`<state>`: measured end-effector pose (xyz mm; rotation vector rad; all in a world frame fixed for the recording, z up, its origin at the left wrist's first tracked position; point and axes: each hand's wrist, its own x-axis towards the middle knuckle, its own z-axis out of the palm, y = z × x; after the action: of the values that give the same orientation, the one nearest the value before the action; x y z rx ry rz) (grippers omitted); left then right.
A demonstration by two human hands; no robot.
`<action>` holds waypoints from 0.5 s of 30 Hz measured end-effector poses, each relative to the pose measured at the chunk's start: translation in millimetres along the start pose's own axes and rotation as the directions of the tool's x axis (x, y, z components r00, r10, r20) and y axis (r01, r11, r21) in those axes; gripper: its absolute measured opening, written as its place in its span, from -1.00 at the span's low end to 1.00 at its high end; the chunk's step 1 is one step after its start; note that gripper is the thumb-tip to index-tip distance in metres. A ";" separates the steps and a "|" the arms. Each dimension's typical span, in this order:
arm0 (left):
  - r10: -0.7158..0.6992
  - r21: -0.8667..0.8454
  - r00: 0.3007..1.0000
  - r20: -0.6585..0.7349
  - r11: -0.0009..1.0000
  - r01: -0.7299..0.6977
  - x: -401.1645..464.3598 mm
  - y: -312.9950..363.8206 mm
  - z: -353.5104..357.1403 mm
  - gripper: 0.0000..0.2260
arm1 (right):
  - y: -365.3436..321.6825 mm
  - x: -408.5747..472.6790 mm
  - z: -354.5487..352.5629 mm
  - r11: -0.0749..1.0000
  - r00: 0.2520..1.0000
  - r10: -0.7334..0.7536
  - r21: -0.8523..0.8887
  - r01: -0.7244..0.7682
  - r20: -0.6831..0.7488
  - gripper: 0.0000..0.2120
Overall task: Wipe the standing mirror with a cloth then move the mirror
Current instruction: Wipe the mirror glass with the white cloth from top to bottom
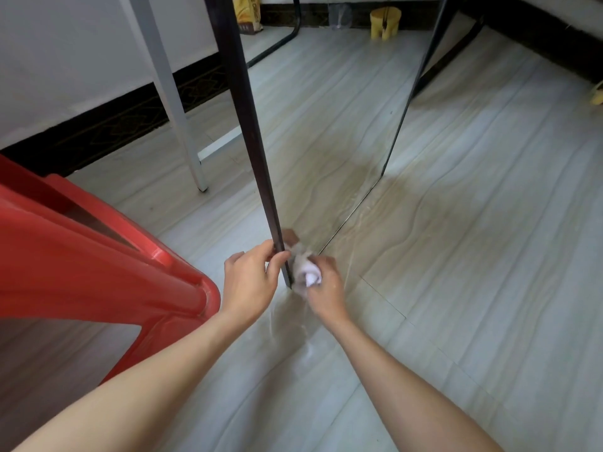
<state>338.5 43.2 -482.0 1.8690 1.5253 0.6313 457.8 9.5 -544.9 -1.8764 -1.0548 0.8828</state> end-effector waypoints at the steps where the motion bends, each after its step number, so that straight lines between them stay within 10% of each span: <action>1: 0.002 0.012 1.000 -0.006 1.000 -0.002 -0.3 0.5 0.0 -0.85 | 10.9 -2.4 -2.0 0.999 0.997 0.038 -0.037 -0.036 0.073 -0.72; 6: -0.134 0.188 0.983 0.125 0.976 0.110 -3.5 5.5 1.3 -0.74 | 2.5 30.7 -29.6 0.996 0.982 -0.080 -0.062 0.070 -0.169 -0.71; 10: -0.434 0.384 0.803 0.409 0.880 0.281 -6.1 15.5 16.7 -0.51 | -29.2 74.6 -62.7 0.950 0.875 -0.310 -0.159 0.269 -0.373 -0.76; 15: -0.151 0.417 0.783 0.604 0.896 -0.149 4.6 38.7 38.7 -0.69 | -61.4 131.4 -94.0 0.939 0.786 -0.337 -0.123 0.322 -0.518 -0.75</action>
<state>393.0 36.2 -480.2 2.1074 1.2644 -0.3847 570.4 119.7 -473.9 -1.7330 -0.9929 0.1174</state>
